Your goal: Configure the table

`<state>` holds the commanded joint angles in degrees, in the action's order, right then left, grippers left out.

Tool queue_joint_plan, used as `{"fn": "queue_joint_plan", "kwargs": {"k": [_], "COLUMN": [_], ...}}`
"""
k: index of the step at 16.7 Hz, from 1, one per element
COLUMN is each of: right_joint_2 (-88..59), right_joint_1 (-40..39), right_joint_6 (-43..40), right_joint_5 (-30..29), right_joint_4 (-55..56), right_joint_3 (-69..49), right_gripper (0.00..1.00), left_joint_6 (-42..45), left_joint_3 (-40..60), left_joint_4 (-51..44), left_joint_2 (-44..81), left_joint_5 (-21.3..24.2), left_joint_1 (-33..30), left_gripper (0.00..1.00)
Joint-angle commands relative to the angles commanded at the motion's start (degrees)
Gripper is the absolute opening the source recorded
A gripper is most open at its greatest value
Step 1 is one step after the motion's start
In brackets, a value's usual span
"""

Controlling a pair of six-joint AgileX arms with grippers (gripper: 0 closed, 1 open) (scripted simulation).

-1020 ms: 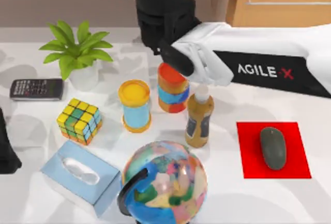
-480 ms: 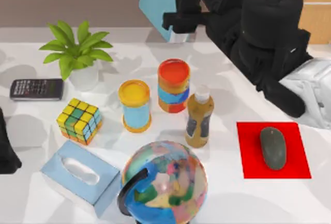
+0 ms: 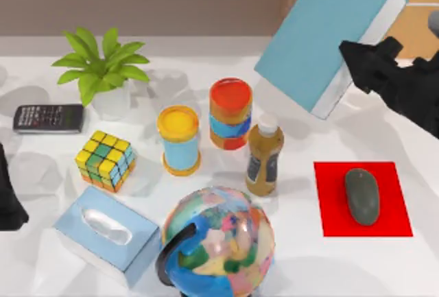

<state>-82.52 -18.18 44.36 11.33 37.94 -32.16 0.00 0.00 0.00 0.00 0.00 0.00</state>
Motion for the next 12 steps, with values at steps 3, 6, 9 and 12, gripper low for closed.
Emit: {"fn": "queue_joint_plan", "kwargs": {"k": [3, 6, 9, 12], "right_joint_2": [-0.8, -4.2, -9.1, -14.9], "right_joint_1": [11.8, 24.0, 35.0, 43.1], "right_joint_6": [9.6, 18.8, 26.7, 32.9], "right_joint_5": [5.8, 9.9, 12.6, 14.2], "right_joint_4": [0.2, 0.4, 0.6, 1.1], "right_joint_3": [2.5, 1.4, -2.8, -9.0], "right_gripper": [0.00, 0.00, 0.00, 0.00], "left_joint_6": [0.0, 0.0, 0.0, 0.0], "left_joint_3": [0.0, 0.0, 0.0, 0.0], "left_joint_4": [0.0, 0.0, 0.0, 0.0], "left_joint_2": [0.0, 0.0, 0.0, 0.0], "left_joint_5": [0.0, 0.0, 0.0, 0.0], "left_joint_1": [0.0, 0.0, 0.0, 0.0], "left_gripper": [1.00, 1.00, 1.00, 1.00]}}
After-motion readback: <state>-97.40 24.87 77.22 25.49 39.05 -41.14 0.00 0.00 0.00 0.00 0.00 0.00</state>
